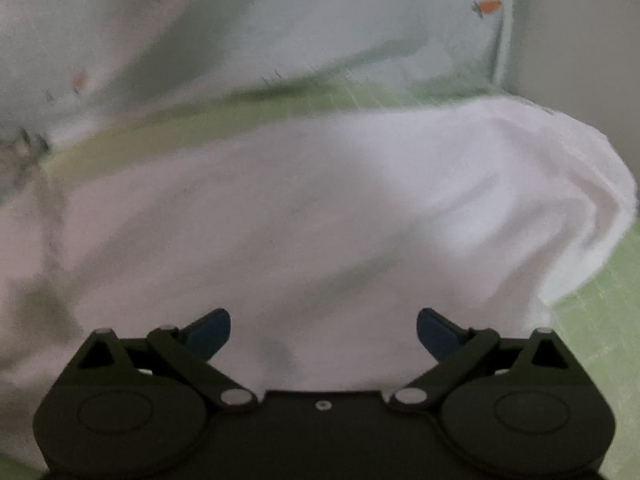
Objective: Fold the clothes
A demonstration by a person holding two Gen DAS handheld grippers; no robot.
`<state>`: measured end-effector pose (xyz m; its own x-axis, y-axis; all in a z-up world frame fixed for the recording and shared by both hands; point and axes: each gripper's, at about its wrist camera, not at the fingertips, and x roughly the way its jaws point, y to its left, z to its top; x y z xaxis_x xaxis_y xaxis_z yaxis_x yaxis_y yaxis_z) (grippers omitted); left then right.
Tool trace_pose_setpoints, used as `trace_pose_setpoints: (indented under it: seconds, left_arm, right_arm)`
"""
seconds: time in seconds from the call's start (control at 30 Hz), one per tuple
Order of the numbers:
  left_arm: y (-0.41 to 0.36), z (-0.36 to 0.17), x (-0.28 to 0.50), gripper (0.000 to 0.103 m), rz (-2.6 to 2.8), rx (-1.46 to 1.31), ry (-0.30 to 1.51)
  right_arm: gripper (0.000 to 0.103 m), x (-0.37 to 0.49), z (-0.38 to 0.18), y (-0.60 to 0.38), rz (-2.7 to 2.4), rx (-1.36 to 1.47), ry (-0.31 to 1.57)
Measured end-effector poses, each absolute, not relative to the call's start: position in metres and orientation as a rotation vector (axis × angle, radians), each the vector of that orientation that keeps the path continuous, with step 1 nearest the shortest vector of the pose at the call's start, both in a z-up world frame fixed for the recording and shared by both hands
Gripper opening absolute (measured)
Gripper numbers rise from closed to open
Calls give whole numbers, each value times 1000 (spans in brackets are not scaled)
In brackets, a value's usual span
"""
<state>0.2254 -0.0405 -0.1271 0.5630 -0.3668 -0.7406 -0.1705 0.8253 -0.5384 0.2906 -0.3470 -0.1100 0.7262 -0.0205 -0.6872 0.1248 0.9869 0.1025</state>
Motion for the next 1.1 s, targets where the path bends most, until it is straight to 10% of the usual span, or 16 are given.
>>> trace_pose_setpoints:
  seconds: [0.53, 0.73, 0.8, 1.1]
  left_arm:
    - [0, -160, 217, 63, 74, -693, 1111]
    - [7, -163, 218, 72, 33, -705, 1123]
    - [8, -162, 220, 73, 22, -699, 1127]
    - [-3, -143, 221, 73, 52, -566, 1045]
  right_arm:
    - [65, 385, -154, -282, 561, 778, 1081]
    - [49, 387, -151, -253, 583, 658, 1119]
    - [22, 388, -149, -248, 584, 623, 1127]
    - [9, 350, -62, -260, 635, 422, 817]
